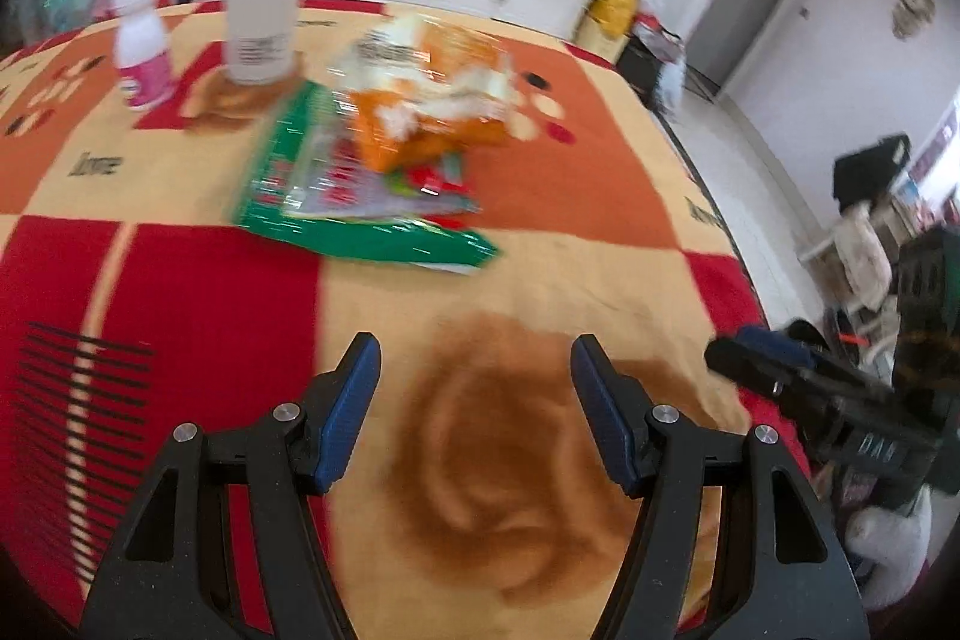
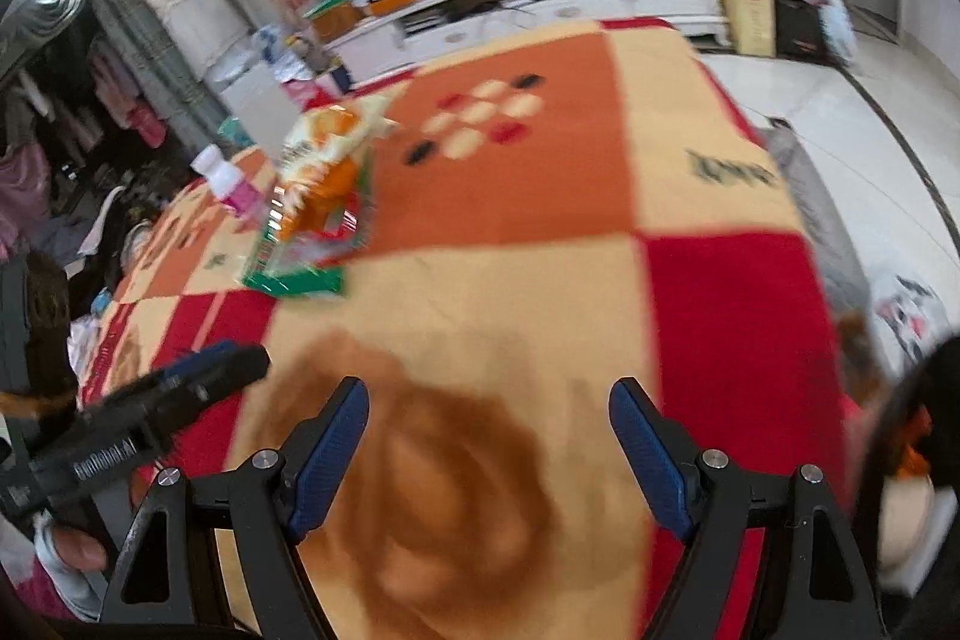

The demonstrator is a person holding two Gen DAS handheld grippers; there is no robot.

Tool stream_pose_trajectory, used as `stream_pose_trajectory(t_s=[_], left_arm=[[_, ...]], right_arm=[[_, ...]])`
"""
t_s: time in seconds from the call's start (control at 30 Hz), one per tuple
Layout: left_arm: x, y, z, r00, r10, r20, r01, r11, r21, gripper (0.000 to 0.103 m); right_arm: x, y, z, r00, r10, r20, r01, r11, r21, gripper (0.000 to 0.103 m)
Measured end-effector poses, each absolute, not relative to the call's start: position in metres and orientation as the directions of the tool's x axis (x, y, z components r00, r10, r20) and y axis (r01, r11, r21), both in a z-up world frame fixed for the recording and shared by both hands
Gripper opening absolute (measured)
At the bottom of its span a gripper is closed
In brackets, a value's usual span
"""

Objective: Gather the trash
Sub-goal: 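Move both tools back over the table toward the two snack packets, then grasp the green snack packet with the left tool while the right tool grasps the cream cake packet, then lift and carry both snack packets over the black bin with both tools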

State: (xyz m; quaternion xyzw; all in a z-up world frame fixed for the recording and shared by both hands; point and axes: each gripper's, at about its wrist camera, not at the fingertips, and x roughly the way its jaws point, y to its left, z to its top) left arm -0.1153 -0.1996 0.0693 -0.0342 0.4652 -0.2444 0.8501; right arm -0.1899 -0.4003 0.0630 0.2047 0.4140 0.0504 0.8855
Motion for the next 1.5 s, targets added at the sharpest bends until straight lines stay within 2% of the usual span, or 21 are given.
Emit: stream_pose_trajectory(t_s=[0.27, 0.53, 0.57, 0.63, 0.7, 0.8, 0.97, 1.17, 1.2, 1.23, 1.27, 1.3, 1.33, 1.5], left_arm=[[-0.090, -0.148, 0.070, 0.489, -0.386, -0.782, 0.303, 0.916, -0.263, 0.065], [-0.064, -0.123, 0.071, 0.501, -0.379, -0.778, 0.263, 0.923, -0.280, 0.065], [-0.060, -0.122, 0.071, 0.501, -0.383, -0.776, 0.263, 0.922, -0.285, 0.065], [-0.055, -0.122, 0.072, 0.501, -0.389, -0.773, 0.263, 0.919, -0.293, 0.065], [-0.047, -0.123, 0.074, 0.507, -0.397, -0.765, 0.264, 0.917, -0.301, 0.065], [-0.033, -0.125, 0.072, 0.506, -0.401, -0.763, 0.262, 0.915, -0.307, 0.065], [-0.009, -0.137, 0.060, 0.473, -0.419, -0.776, 0.274, 0.906, -0.322, 0.065], [0.011, -0.154, 0.040, 0.414, -0.446, -0.794, 0.283, 0.892, -0.353, 0.064], [0.013, -0.156, 0.036, 0.399, -0.459, -0.794, 0.283, 0.885, -0.370, 0.058], [0.015, -0.159, 0.032, 0.383, -0.469, -0.796, 0.281, 0.880, -0.383, 0.043], [0.016, -0.161, 0.030, 0.374, -0.467, -0.801, 0.279, 0.881, -0.383, 0.035], [0.015, -0.162, 0.031, 0.389, -0.452, -0.803, 0.277, 0.888, -0.366, 0.020], [0.014, -0.162, 0.031, 0.387, -0.452, -0.803, 0.280, 0.888, -0.365, 0.012], [-0.006, -0.149, 0.035, 0.351, -0.475, -0.807, 0.280, 0.876, -0.394, 0.008]], right_arm=[[-0.096, -0.357, 0.084, 0.646, 0.345, -0.681, -0.027, 0.902, 0.431, 0.082], [-0.018, -0.357, 0.074, 0.641, 0.407, -0.651, -0.010, 0.852, 0.523, 0.082], [-0.012, -0.358, 0.071, 0.639, 0.415, -0.648, -0.004, 0.843, 0.537, 0.080], [-0.005, -0.363, 0.063, 0.635, 0.453, -0.626, -0.011, 0.815, 0.579, 0.051], [-0.002, -0.363, 0.059, 0.631, 0.483, -0.607, -0.027, 0.796, 0.605, 0.046], [-0.002, -0.360, 0.057, 0.636, 0.509, -0.580, -0.062, 0.783, 0.619, 0.033], [-0.013, -0.365, 0.064, 0.665, 0.492, -0.562, -0.088, 0.798, 0.596, 0.027], [-0.040, -0.390, 0.066, 0.689, 0.463, -0.558, -0.060, 0.803, 0.593, 0.025], [-0.047, -0.394, 0.067, 0.686, 0.457, -0.566, -0.055, 0.808, 0.586, 0.025], [-0.054, -0.400, 0.067, 0.685, 0.448, -0.574, -0.048, 0.814, 0.579, 0.025], [-0.061, -0.406, 0.068, 0.688, 0.437, -0.580, -0.038, 0.820, 0.572, 0.025], [-0.066, -0.412, 0.067, 0.686, 0.428, -0.588, -0.026, 0.822, 0.569, 0.025], [-0.073, -0.420, 0.066, 0.678, 0.419, -0.604, -0.002, 0.823, 0.568, 0.025], [-0.095, -0.438, 0.058, 0.642, 0.392, -0.659, 0.045, 0.839, 0.542, 0.025]])
